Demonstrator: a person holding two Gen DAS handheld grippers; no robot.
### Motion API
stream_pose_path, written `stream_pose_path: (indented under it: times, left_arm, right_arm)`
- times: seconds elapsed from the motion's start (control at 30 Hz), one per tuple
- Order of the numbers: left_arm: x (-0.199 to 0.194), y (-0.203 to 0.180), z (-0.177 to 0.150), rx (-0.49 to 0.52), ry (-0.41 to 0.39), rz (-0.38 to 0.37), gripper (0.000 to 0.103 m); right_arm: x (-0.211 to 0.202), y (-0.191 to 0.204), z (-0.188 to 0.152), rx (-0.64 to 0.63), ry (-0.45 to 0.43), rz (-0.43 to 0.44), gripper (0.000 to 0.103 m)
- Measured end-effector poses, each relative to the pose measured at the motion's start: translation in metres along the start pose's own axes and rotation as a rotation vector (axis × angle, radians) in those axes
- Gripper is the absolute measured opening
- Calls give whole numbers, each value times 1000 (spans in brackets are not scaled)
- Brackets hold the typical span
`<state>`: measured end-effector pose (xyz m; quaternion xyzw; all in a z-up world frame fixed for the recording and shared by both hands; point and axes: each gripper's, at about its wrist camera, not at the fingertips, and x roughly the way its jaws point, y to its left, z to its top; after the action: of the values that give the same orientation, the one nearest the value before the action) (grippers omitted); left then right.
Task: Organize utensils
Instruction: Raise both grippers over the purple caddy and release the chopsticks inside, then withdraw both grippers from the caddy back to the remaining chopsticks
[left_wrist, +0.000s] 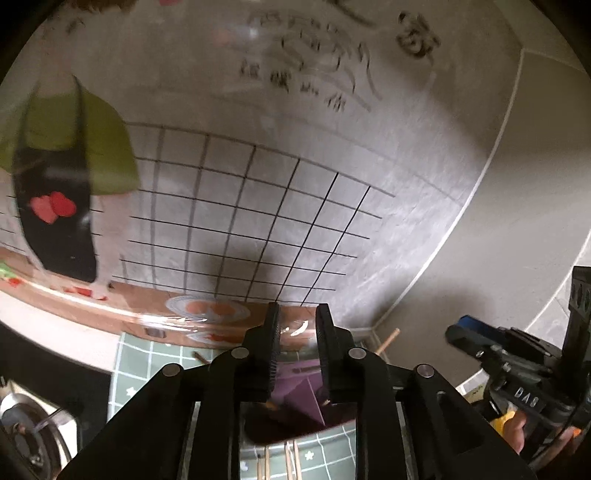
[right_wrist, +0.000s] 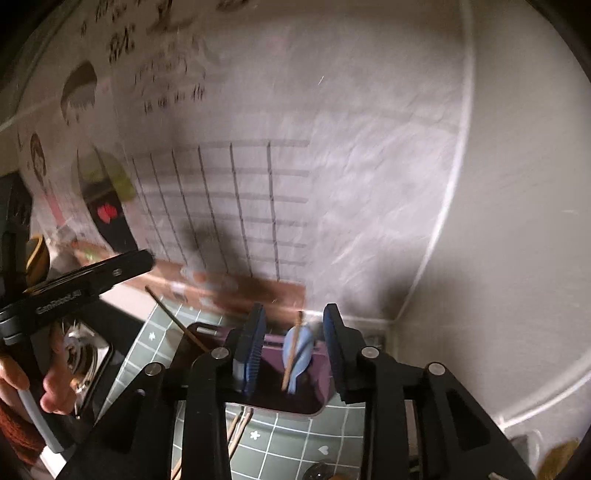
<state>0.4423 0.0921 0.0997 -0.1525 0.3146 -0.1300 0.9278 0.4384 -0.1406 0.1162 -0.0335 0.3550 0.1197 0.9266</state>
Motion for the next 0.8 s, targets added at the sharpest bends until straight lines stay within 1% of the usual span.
stream_pose_path:
  times: [0.07,0.17,0.3,0.43,0.53,0.63,0.8]
  left_arm:
    - [-16,-2,-8,12,-7,4,22]
    - [-38,-5,-29,32,-9,25,22]
    - [-60,-4,-62,38,16,47,22]
    - [-78,-4,-93,42,29,62,22]
    - [-93,-3,-115,46,31,70,22]
    - [-105,-4,-135,62,34,96,22]
    - [-121,-2,-177,99,56,101,22]
  right_arm:
    - [-15,-2,-3,7,-29,-16,34]
    - [-35,-1,-14,8,-56,-41,35]
    - [-54,8,-39,4,-70,-77,42]
    - [-68,17,-70,1,-76,-79,42]
    - [-72,24,-93,-3,-59,-66,42]
    - [-75,30,-119,0,-34,-44,42]
    - [-74,40,-161,-1,14,-8,42]
